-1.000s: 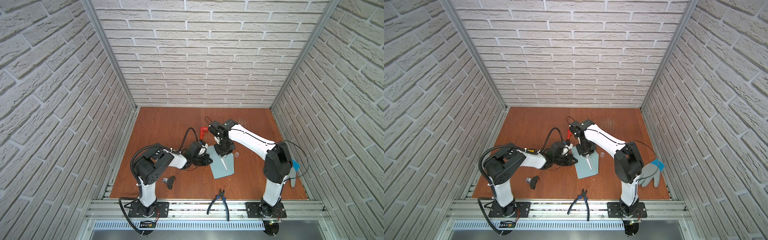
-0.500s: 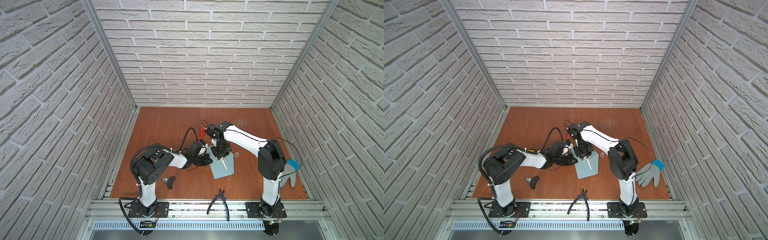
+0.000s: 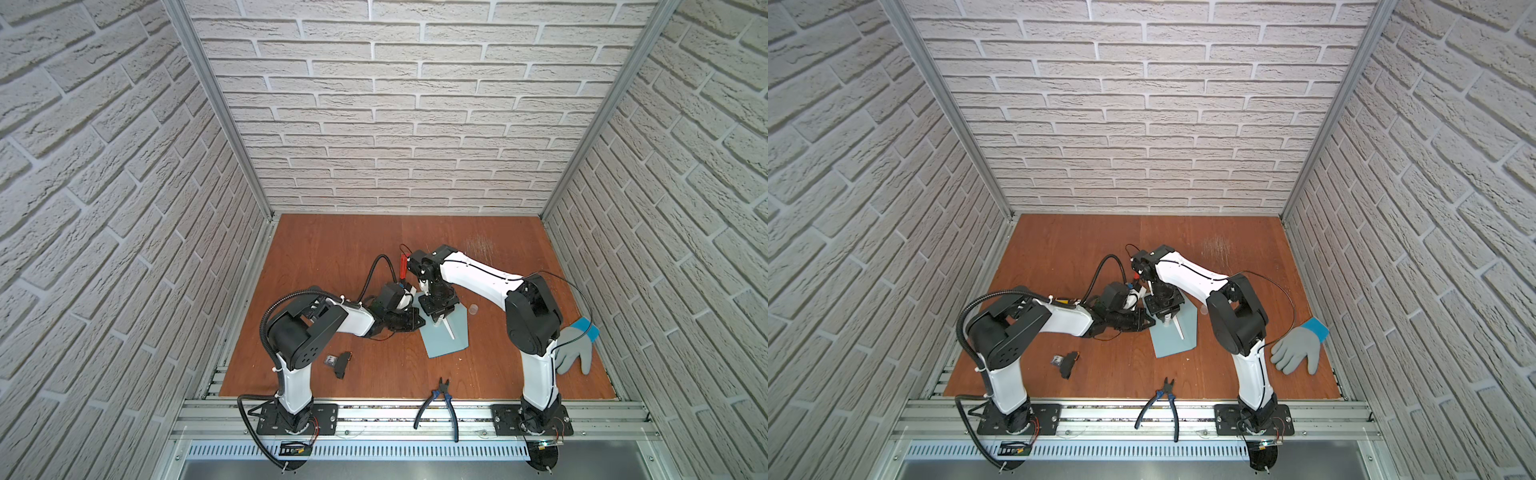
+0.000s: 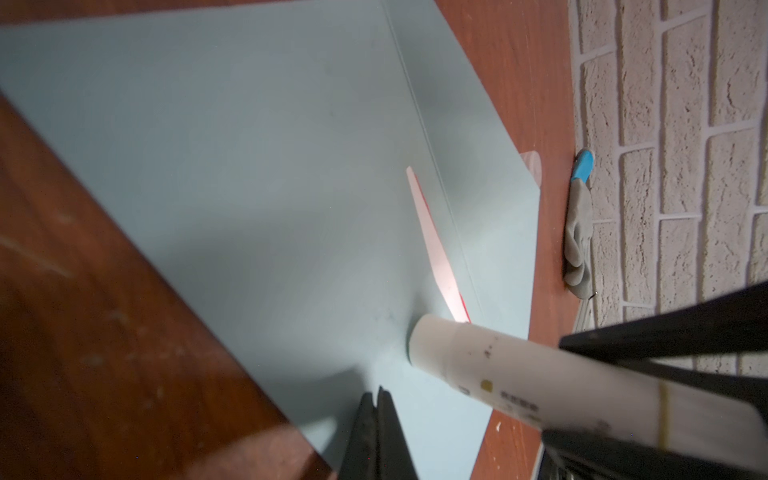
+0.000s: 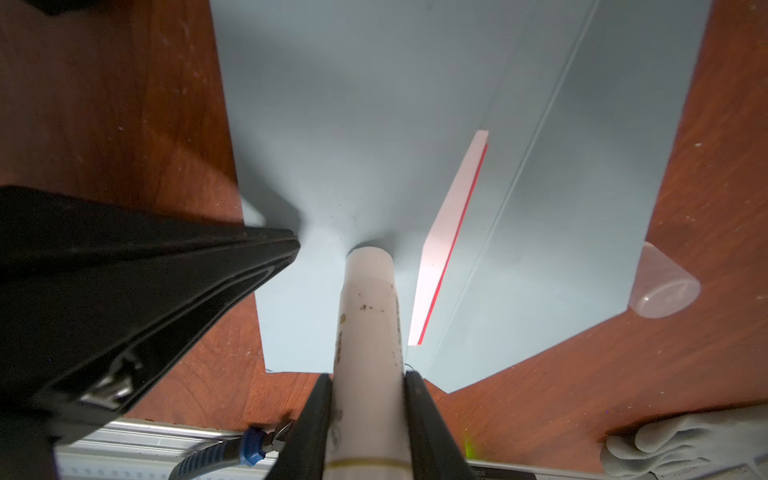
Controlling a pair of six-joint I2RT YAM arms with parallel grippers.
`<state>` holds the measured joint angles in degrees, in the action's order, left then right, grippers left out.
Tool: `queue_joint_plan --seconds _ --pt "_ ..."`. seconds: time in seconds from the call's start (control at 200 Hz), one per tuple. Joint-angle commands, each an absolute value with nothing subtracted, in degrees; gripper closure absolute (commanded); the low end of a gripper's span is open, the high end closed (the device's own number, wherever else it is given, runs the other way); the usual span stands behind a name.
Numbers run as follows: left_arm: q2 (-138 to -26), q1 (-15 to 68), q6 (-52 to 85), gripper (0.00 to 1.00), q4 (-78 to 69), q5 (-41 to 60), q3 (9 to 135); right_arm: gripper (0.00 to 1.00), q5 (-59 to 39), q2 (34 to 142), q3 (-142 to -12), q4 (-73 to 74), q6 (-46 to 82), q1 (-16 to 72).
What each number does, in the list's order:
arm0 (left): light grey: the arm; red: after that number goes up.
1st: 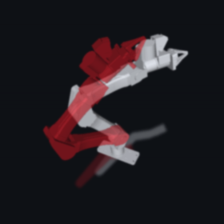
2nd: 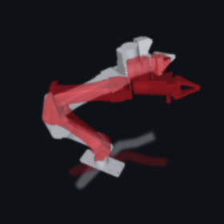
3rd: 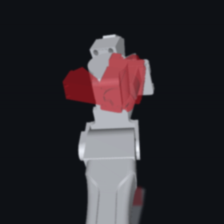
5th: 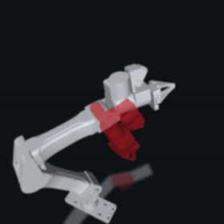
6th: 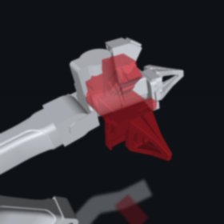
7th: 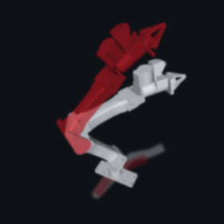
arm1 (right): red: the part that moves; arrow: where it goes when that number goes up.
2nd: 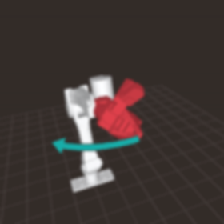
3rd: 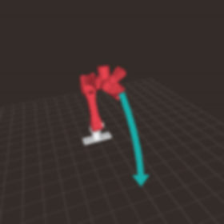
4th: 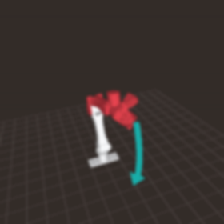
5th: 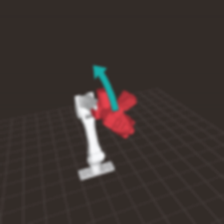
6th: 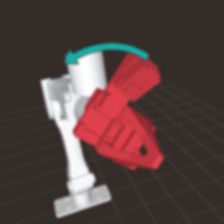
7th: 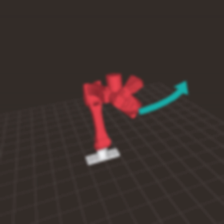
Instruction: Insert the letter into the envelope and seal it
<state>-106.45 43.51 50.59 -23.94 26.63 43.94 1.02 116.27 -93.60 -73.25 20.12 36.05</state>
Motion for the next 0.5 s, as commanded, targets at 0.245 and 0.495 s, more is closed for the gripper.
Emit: queue_joint_plan --seconds 0.245,0.495 --pt "-106.75 43.08 49.3 1.0 -17.93 25.75 43.24 0.95 8.23 118.31 -93.25 -75.06 20.57 35.07" --pt "-106.88 43.18 49.4 1.0 -18.11 25.8 43.06 0.95 6.96 116.46 -94.15 -75.39 20.39 35.06"
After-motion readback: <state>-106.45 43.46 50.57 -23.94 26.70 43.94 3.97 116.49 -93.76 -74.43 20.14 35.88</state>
